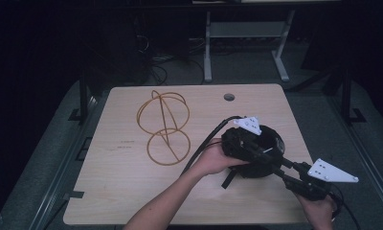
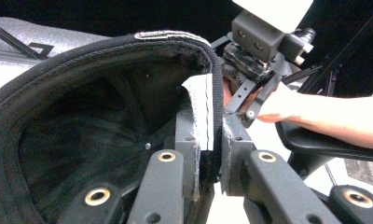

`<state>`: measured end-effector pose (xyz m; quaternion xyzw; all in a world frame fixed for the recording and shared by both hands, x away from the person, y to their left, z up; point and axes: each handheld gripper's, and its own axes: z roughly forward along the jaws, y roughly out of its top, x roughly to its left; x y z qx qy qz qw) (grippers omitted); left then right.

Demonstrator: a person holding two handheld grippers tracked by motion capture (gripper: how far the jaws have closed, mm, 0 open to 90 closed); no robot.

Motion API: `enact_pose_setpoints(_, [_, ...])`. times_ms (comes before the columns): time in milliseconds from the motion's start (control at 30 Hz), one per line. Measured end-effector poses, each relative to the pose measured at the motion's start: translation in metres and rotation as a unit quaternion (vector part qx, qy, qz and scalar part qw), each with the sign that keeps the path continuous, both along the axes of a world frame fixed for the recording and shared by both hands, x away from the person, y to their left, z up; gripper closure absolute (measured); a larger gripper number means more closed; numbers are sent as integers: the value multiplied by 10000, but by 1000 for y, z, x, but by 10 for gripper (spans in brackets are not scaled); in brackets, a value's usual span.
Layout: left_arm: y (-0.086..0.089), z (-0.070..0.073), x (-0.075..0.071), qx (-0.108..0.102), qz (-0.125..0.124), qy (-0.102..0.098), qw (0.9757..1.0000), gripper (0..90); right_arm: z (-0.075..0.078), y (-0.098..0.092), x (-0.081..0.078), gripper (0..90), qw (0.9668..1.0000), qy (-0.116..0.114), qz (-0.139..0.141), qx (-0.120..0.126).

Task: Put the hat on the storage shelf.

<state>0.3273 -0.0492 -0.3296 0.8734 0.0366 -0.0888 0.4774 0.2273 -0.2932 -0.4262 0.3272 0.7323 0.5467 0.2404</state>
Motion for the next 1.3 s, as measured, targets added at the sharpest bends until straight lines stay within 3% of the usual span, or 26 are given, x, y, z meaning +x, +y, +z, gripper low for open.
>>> enact_pose_setpoints(133, [2, 2, -1, 14, 21, -15, 10000, 800, 3, 0, -4, 803, 9999, -122, 43, 76])
enact_pose_setpoints(300, [5, 4, 0, 44, 42, -48, 10000, 797, 3, 0, -4, 858, 9998, -92, 136, 138])
enact_pose_setpoints(433, [9, 5, 0, 76, 110, -79, 9999, 788, 6, 0, -4, 870, 9996, -45, 202, 181])
enact_pose_setpoints(600, [17, 9, -2, 185, 308, -284, 9989, 717, 13, 0, -4, 876, 9996, -8, 229, 183])
enact_pose_setpoints(867, [37, 15, -2, 171, 504, -336, 9980, 626, 26, 0, -2, 882, 9996, 79, 271, 98])
enact_pose_setpoints(1300, [74, 15, -18, 253, 872, -683, 9935, 513, 50, -2, 11, 884, 9988, 267, 407, -14])
